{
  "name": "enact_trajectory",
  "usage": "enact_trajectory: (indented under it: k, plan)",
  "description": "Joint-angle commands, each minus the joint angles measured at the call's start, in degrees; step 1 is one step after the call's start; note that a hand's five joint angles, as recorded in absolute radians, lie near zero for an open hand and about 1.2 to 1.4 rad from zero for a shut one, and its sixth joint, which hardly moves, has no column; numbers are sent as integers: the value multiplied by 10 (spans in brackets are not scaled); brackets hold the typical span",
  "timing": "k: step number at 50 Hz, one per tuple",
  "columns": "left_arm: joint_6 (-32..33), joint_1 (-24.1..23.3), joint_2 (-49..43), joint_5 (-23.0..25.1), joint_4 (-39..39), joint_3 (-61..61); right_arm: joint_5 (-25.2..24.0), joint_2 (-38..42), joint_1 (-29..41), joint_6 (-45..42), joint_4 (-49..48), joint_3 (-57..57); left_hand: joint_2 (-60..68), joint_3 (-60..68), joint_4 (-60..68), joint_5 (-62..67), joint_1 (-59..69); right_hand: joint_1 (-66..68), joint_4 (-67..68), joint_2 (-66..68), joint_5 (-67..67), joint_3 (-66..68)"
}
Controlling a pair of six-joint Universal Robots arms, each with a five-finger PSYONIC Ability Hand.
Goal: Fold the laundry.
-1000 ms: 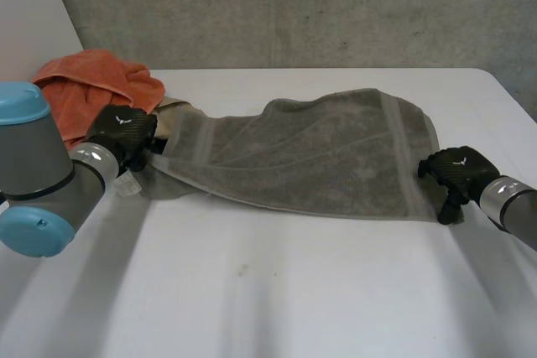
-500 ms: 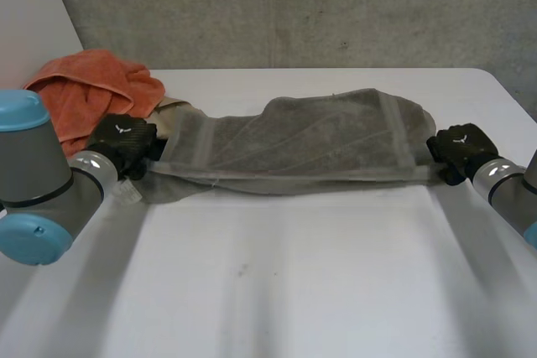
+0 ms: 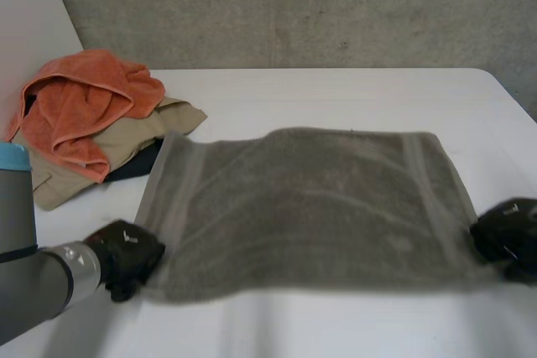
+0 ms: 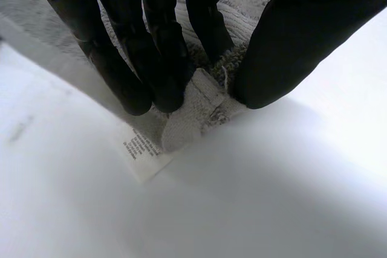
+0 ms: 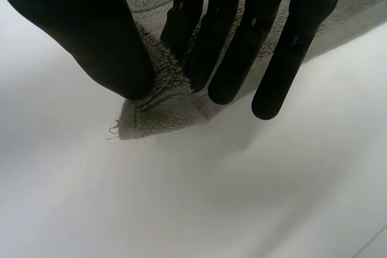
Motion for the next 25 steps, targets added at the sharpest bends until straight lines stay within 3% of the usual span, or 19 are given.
enact_trajectory:
  k: [1, 13, 18, 25]
  plan:
    - [29, -16, -28, -19, -13, 52, 25, 17, 17, 27, -28, -45, 112, 116, 113, 133, 135, 153, 115, 126, 140, 119]
    - [-101, -51, -205, -106, 228, 347, 41, 121, 90, 220, -300, -184, 112, 116, 113, 133, 135, 153, 115, 126, 140, 119]
    - [-100, -65, -311, -120, 213, 488, 75, 170, 111, 269, -405, -231, 112, 116, 113, 133, 135, 153, 115, 126, 140, 119]
    - [-94, -79, -412, -115, 197, 631, 92, 244, 137, 263, -470, -307, 112, 116, 113, 133, 135, 153, 115, 126, 140, 119]
